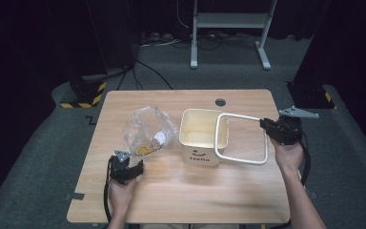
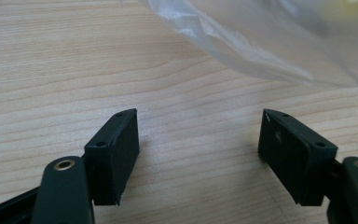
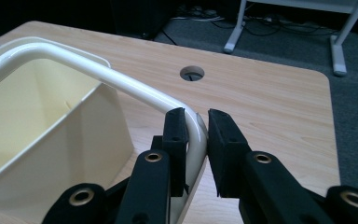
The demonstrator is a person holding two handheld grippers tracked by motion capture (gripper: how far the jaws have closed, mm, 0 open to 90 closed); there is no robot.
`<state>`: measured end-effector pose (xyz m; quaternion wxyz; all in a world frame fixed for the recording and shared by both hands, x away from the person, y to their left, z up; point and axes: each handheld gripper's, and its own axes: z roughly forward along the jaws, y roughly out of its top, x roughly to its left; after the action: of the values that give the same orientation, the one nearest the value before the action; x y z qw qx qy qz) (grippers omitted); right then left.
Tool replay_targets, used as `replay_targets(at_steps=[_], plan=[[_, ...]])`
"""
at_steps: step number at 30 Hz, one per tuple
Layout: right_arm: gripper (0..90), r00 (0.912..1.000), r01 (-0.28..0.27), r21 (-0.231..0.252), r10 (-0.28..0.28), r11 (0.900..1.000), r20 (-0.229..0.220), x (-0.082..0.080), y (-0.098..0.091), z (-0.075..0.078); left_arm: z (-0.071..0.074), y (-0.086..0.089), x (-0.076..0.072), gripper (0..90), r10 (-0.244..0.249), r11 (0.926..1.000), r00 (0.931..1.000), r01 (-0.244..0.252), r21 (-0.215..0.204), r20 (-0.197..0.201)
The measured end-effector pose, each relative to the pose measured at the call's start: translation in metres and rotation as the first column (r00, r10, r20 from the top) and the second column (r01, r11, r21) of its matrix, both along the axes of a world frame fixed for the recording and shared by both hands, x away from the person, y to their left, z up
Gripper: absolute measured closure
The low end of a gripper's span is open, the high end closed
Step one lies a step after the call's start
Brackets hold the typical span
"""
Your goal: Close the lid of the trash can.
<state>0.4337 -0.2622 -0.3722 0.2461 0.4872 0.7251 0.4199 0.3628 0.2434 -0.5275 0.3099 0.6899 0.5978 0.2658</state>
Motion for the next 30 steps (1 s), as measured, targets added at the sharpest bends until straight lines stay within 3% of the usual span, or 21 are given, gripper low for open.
replay_targets(at_steps=[12, 21, 30], plan=[[77.7, 0.9998, -0.017, 0.016, 0.017, 0.9997, 0.007, 0.006, 0.011, 0.002, 0.0, 0.0, 0.0, 28.7, -0.001, 1.0, 1.0, 0.001, 0.003, 0.001], [77.7, 0.9999, -0.017, -0.03, 0.017, 0.9994, 0.003, 0.007, 0.021, 0.001, 0.0, 0.0, 0.0, 28.6, -0.002, 1.0, 1.0, 0.002, 0.002, 0.0], [77.8, 0.9981, -0.058, -0.051, 0.057, 0.997, -0.024, 0.013, 0.038, 0.003, 0.0, 0.0, 0.0, 28.5, -0.002, 1.0, 1.0, 0.002, 0.004, 0.0]])
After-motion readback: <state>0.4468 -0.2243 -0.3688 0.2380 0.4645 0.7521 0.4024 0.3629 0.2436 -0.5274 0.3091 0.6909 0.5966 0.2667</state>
